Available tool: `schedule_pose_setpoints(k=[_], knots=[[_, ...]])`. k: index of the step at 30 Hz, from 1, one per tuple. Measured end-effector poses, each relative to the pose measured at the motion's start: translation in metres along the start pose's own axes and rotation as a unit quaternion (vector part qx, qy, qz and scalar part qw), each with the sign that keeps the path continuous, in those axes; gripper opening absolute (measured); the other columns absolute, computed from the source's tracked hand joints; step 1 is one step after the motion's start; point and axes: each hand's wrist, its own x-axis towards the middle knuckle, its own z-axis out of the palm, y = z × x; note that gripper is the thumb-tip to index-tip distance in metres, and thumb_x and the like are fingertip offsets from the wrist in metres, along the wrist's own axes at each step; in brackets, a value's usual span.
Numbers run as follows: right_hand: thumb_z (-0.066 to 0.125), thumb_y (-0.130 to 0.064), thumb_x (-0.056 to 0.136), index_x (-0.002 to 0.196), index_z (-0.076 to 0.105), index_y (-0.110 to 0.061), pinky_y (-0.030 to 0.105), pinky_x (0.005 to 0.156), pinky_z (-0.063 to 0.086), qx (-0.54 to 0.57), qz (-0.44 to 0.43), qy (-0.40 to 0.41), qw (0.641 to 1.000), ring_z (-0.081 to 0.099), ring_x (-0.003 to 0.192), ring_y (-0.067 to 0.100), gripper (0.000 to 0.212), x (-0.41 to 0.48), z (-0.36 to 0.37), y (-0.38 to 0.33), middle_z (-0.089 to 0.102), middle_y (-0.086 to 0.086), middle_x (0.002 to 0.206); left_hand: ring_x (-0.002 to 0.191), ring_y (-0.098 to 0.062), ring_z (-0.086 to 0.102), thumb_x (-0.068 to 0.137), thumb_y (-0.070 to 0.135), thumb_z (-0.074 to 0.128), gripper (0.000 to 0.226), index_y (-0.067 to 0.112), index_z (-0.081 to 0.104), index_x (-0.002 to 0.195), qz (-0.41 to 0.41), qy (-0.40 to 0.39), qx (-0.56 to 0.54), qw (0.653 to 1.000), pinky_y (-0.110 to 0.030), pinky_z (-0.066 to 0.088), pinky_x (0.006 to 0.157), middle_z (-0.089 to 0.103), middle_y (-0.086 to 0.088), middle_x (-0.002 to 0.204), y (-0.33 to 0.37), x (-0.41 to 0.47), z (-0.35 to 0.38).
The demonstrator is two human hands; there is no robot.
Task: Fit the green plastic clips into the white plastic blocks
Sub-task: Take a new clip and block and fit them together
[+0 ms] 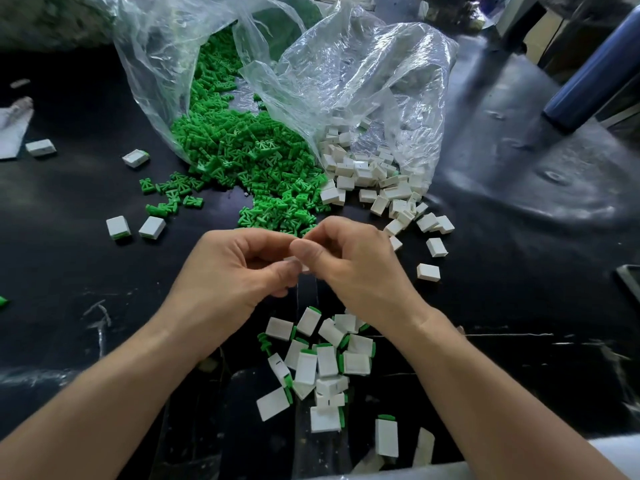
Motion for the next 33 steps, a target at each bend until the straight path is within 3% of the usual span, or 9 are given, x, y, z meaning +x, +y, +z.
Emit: schedule_pose_setpoints(k=[4,8,10,13,16,22,26,30,33], knots=[[0.058,-0.032,0.089,0.07,0.062,-0.011,0.031,0.06,0.046,-0.028,-0.003,0.053,0.998,0.055,0.057,0.01,0.029,0.002,-0.005,0.004,0.062,-0.003,0.059,0.054,-0.011,0.063,0.071,0.001,0.071,0.011,0.01,0.071,0.076,-0.017,0.021,-0.007,1.0,-0.017,0.053,0.052,0.07,-0.012,0.069,-0.001,0.001,-0.001],[0.051,-0.016,0.093,0.095,0.068,-0.012,0.035,0.078,0.046,-0.09,0.018,0.067,0.993,0.061,0.078,0.018,0.018,0.009,-0.012,0.014,0.063,-0.004,0.073,0.054,-0.012,0.065,0.075,-0.006,0.067,0.01,0.004,0.068,0.075,-0.023,0.037,-0.029,0.999,-0.017,0.054,0.051,0.069,-0.009,0.061,-0.003,0.003,-0.001],[0.051,-0.012,0.092,0.112,0.065,-0.017,0.032,0.087,0.042,-0.137,0.001,0.046,0.989,0.057,0.096,0.02,0.025,0.009,-0.01,0.015,0.063,0.0,0.091,0.055,-0.012,0.066,0.075,-0.007,0.067,0.011,0.004,0.067,0.074,-0.025,0.038,-0.037,0.998,-0.018,0.054,0.052,0.069,-0.007,0.061,-0.003,0.003,-0.001],[0.053,-0.019,0.091,0.126,0.056,-0.025,0.025,0.086,0.033,-0.203,-0.031,-0.004,0.979,0.046,0.107,0.019,0.035,0.008,-0.003,0.015,0.054,0.002,0.104,0.057,-0.013,0.066,0.073,-0.006,0.068,0.011,0.005,0.067,0.073,-0.025,0.037,-0.041,0.998,-0.018,0.054,0.052,0.069,-0.008,0.063,-0.002,0.002,-0.001],[0.048,-0.022,0.094,0.132,0.05,-0.028,0.033,0.092,0.038,-0.243,-0.025,-0.043,0.969,0.041,0.112,0.02,0.038,0.01,0.001,0.016,0.046,0.002,0.107,0.06,-0.015,0.065,0.072,-0.006,0.069,0.012,0.006,0.067,0.072,-0.023,0.034,-0.038,0.998,-0.018,0.054,0.054,0.07,-0.015,0.069,-0.001,0.002,-0.001],[0.056,-0.021,0.089,0.107,0.058,-0.018,0.024,0.077,0.029,-0.228,-0.021,-0.032,0.973,0.046,0.103,0.018,0.018,0.012,-0.002,0.017,0.045,-0.002,0.1,0.066,-0.019,0.065,0.07,-0.006,0.071,0.013,0.006,0.067,0.072,-0.021,0.024,-0.02,0.999,-0.023,0.057,0.063,0.07,-0.019,0.077,-0.001,0.001,-0.002],[0.063,-0.016,0.083,0.087,0.05,-0.021,0.03,0.077,0.039,-0.173,-0.015,-0.019,0.985,0.049,0.083,0.016,0.014,0.01,-0.006,0.015,0.048,-0.007,0.084,0.063,-0.016,0.063,0.07,-0.007,0.072,0.015,0.007,0.066,0.07,-0.023,0.03,-0.011,0.999,-0.024,0.056,0.065,0.07,-0.016,0.075,-0.002,0.002,-0.002],[0.065,-0.013,0.083,0.098,0.067,-0.017,0.015,0.074,0.043,-0.061,0.012,0.004,0.998,0.051,0.07,0.0,0.015,0.008,-0.011,0.015,0.052,-0.018,0.072,0.061,-0.015,0.063,0.071,-0.006,0.071,0.012,0.005,0.065,0.072,-0.025,0.032,-0.017,0.999,-0.021,0.056,0.059,0.07,-0.016,0.073,-0.002,0.003,-0.001],[0.065,-0.009,0.082,0.079,0.067,-0.029,0.015,0.069,0.047,0.064,0.014,0.006,0.998,0.058,0.063,-0.004,0.02,0.007,-0.014,0.011,0.06,-0.015,0.063,0.06,-0.012,0.065,0.073,-0.008,0.068,0.014,0.006,0.065,0.073,-0.025,0.035,-0.038,0.998,-0.017,0.054,0.055,0.069,-0.007,0.066,-0.001,0.003,-0.001]])
